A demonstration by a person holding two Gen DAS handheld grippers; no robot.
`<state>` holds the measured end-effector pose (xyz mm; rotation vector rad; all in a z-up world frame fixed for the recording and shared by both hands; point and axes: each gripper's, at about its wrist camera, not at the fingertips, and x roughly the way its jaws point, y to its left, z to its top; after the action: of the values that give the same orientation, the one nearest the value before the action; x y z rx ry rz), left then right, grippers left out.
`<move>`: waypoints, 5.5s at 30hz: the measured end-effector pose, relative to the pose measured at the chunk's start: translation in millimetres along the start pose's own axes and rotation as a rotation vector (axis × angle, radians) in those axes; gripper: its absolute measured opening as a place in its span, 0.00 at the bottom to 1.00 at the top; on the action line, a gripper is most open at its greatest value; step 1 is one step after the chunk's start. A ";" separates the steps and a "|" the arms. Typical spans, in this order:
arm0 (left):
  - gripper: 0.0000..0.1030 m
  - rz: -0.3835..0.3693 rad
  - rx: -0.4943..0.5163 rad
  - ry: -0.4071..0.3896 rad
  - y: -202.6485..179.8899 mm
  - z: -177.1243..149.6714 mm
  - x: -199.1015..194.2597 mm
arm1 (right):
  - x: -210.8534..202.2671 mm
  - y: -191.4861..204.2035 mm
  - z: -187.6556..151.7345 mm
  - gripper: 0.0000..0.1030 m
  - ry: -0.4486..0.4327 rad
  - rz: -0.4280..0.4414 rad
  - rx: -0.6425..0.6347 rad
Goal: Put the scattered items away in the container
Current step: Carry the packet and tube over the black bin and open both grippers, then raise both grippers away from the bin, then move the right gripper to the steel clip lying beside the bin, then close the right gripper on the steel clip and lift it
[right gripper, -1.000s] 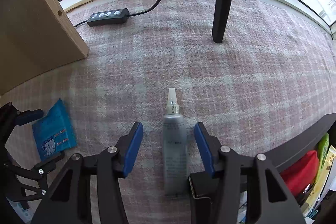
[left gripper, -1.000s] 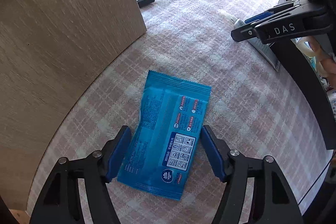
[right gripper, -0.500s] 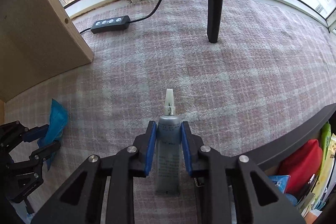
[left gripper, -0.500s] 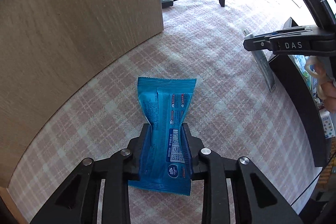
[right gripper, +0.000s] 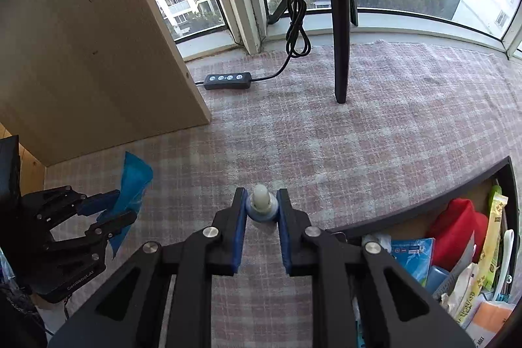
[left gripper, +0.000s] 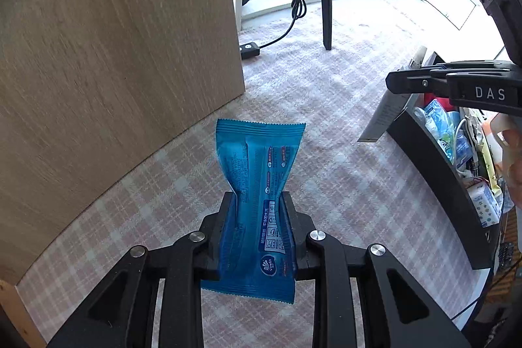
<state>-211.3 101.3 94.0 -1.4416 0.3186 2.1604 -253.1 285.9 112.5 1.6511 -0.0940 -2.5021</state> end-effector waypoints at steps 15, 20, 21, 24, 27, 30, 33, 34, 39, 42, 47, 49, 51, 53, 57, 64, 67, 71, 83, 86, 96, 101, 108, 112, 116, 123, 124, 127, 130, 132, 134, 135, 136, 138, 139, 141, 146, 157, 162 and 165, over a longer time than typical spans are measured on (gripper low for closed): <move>0.24 -0.100 0.120 -0.104 -94.8 40.1 -29.7 | -123.8 -52.7 -35.5 0.17 -0.199 0.008 0.119; 0.24 -0.185 0.205 -0.125 -158.0 56.6 -37.7 | -185.8 -113.8 -61.9 0.17 -0.285 -0.063 0.213; 0.24 -0.200 0.220 -0.125 -169.8 59.4 -40.4 | -197.3 -127.5 -68.7 0.17 -0.297 -0.082 0.231; 0.24 -0.241 0.258 -0.132 -206.0 67.4 -41.3 | -230.7 -166.2 -93.8 0.17 -0.328 -0.153 0.286; 0.24 -0.290 0.274 -0.127 -240.0 75.9 -37.3 | -253.4 -204.2 -121.5 0.17 -0.330 -0.211 0.345; 0.24 -0.314 0.296 -0.119 -271.6 80.5 -32.0 | -262.0 -236.7 -150.4 0.17 -0.304 -0.270 0.402; 0.24 -0.327 0.314 -0.103 -297.4 82.3 -23.8 | -262.9 -260.4 -176.2 0.17 -0.265 -0.291 0.441; 0.24 -0.330 0.317 -0.098 -303.7 82.6 -21.6 | -261.6 -265.4 -182.5 0.17 -0.249 -0.297 0.447; 0.24 -0.324 0.321 -0.079 -322.6 83.6 -12.9 | -246.3 -278.4 -199.7 0.17 -0.181 -0.250 0.464; 0.25 -0.316 0.299 -0.071 -323.5 86.9 -8.2 | -230.8 -275.3 -198.8 0.17 -0.146 -0.218 0.455; 0.51 -0.287 0.249 -0.065 -322.2 96.7 -1.6 | -209.1 -263.2 -187.2 0.36 -0.117 -0.213 0.424; 0.51 -0.268 0.252 -0.078 -323.1 97.5 -3.9 | -211.7 -259.5 -185.0 0.48 -0.147 -0.228 0.423; 0.51 -0.267 0.258 -0.084 -323.5 97.0 -6.7 | -214.6 -258.9 -182.2 0.48 -0.160 -0.222 0.425; 0.51 -0.260 0.261 -0.086 -322.5 96.3 -8.8 | -217.6 -259.9 -181.3 0.48 -0.166 -0.219 0.428; 0.51 -0.252 0.245 -0.081 -315.6 94.5 -11.3 | -220.3 -263.4 -182.9 0.48 -0.180 -0.212 0.452; 0.53 -0.204 0.240 -0.105 -306.4 84.1 -28.3 | -224.5 -258.3 -190.9 0.48 -0.200 -0.199 0.458; 0.56 -0.178 0.249 -0.117 -304.9 74.5 -38.6 | -228.0 -250.9 -193.4 0.48 -0.206 -0.205 0.442; 0.56 -0.137 0.254 -0.140 -302.5 59.9 -56.5 | -234.9 -240.2 -197.6 0.48 -0.217 -0.193 0.423; 0.65 -0.077 0.214 -0.211 -287.4 11.2 -113.3 | -256.0 -201.8 -225.3 0.48 -0.235 -0.159 0.377; 0.68 -0.067 0.191 -0.217 -277.9 -4.0 -121.6 | -262.8 -187.4 -230.7 0.48 -0.247 -0.157 0.354; 0.76 -0.003 0.073 -0.268 -233.5 -54.2 -152.8 | -276.4 -134.5 -246.1 0.48 -0.274 -0.151 0.289; 0.76 0.035 0.009 -0.272 -210.5 -75.3 -160.4 | -276.8 -114.4 -247.7 0.48 -0.280 -0.129 0.263; 0.76 0.116 -0.039 -0.286 -204.3 -87.7 -167.9 | -274.4 -128.0 -251.2 0.48 -0.281 -0.128 0.278; 0.76 0.124 -0.069 -0.287 -215.4 -83.4 -166.6 | -274.6 -158.3 -254.6 0.48 -0.282 -0.127 0.308; 0.76 0.115 -0.114 -0.290 -237.5 -73.6 -159.6 | -273.7 -201.9 -256.4 0.48 -0.280 -0.174 0.308; 0.76 0.119 -0.205 -0.271 -287.0 -49.2 -136.9 | -254.2 -297.8 -246.5 0.48 -0.234 -0.210 0.317; 0.76 0.124 -0.213 -0.267 -293.9 -45.1 -133.2 | -248.8 -309.2 -243.0 0.48 -0.223 -0.218 0.306; 0.76 0.139 -0.253 -0.258 -310.4 -33.6 -123.2 | -231.5 -341.0 -229.0 0.48 -0.198 -0.210 0.275; 0.76 0.167 -0.280 -0.242 -322.2 -24.7 -115.6 | -211.6 -371.8 -212.6 0.47 -0.167 -0.175 0.263; 0.76 0.190 -0.301 -0.233 -327.2 -20.8 -112.3 | -196.2 -389.1 -201.3 0.47 -0.136 -0.148 0.252; 0.76 0.210 -0.331 -0.231 -328.5 -18.8 -110.7 | -179.0 -403.5 -189.9 0.47 -0.099 -0.108 0.241; 0.76 0.219 -0.347 -0.230 -328.5 -18.4 -110.2 | -170.5 -409.9 -184.6 0.47 -0.082 -0.093 0.238; 0.76 0.229 -0.363 -0.229 -328.2 -18.1 -109.6 | -162.5 -414.8 -179.3 0.47 -0.069 -0.081 0.232; 0.76 0.251 -0.390 -0.223 -327.9 -17.8 -108.1 | -146.3 -423.5 -168.4 0.46 -0.041 -0.065 0.224; 0.76 0.262 -0.401 -0.220 -327.8 -17.9 -107.5 | -138.5 -427.3 -163.5 0.46 -0.029 -0.064 0.217; 0.76 0.277 -0.425 -0.215 -327.6 -18.5 -106.5 | -122.8 -434.0 -153.9 0.46 -0.007 -0.059 0.196; 0.76 0.305 -0.482 -0.194 -325.0 -19.0 -102.9 | -79.6 -456.1 -134.4 0.46 0.083 0.010 0.229; 0.76 0.344 -0.525 -0.167 -320.2 -15.6 -100.9 | -30.0 -456.2 -120.3 0.46 0.167 -0.006 0.188; 0.76 0.348 -0.520 -0.162 -321.0 -16.6 -101.9 | -24.2 -452.2 -118.0 0.24 0.171 -0.061 0.163; 0.76 0.348 -0.524 -0.159 -318.0 -20.4 -102.4 | -24.3 -451.6 -117.4 0.23 0.168 -0.064 0.166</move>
<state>6.8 328.7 207.0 -1.5537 -0.0736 2.7715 -173.9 738.8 29.6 1.9517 -0.2399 -2.4474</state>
